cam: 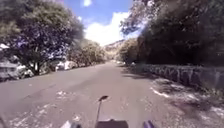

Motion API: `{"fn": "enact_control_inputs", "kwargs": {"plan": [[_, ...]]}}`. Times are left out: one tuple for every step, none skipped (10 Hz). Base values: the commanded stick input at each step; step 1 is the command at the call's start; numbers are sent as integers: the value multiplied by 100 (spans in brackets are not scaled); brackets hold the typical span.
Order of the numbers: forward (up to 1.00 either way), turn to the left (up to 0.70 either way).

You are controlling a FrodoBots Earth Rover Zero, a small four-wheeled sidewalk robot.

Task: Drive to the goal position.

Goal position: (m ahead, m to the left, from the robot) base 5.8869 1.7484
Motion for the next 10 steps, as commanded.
{"fn": "enact_control_inputs", "kwargs": {"plan": [[70, -26], [70, -26], [70, -26], [70, -26], [70, -26], [70, -25], [70, -23], [70, -21], [70, -18], [70, -15]]}}
